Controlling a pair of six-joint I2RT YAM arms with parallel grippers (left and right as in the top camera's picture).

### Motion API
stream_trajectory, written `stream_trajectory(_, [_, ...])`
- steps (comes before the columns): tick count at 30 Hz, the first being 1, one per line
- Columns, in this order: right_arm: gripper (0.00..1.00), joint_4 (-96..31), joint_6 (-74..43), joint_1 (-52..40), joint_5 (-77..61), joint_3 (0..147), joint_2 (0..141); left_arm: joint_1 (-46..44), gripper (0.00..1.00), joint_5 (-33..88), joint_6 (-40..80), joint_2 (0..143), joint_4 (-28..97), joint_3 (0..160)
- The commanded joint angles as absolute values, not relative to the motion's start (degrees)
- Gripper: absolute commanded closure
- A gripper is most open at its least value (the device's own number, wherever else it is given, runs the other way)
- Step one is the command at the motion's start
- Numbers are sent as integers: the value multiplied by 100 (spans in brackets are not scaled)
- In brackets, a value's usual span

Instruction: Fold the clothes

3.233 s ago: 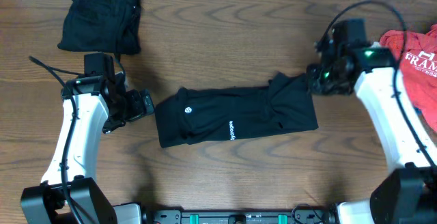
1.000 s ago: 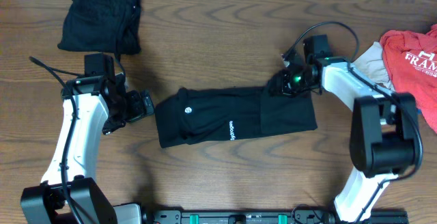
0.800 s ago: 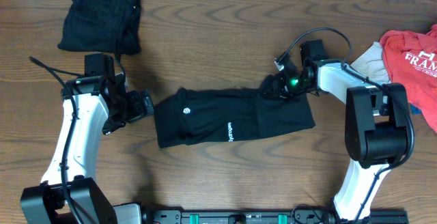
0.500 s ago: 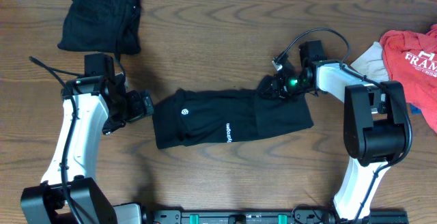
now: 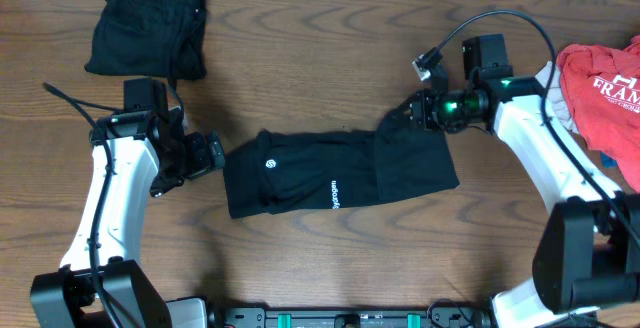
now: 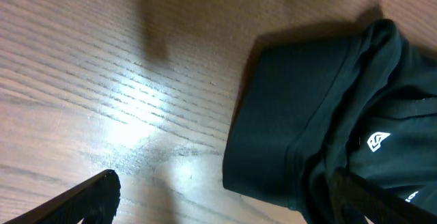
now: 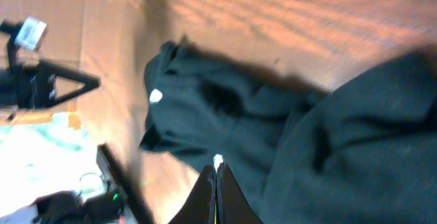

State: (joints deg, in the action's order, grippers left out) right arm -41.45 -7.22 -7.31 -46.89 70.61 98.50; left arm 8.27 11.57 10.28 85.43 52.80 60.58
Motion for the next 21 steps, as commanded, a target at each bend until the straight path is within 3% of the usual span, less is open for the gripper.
stream_trajectory(1, [99,-4462,-75,-692,-4897,6997,9963,860,2,1090,1017,8523,5266,6101])
stream_trajectory(21, [98,-4077,1127,-705,-5837,6274,11856,860,2,1090,1022,8527,5269,6045])
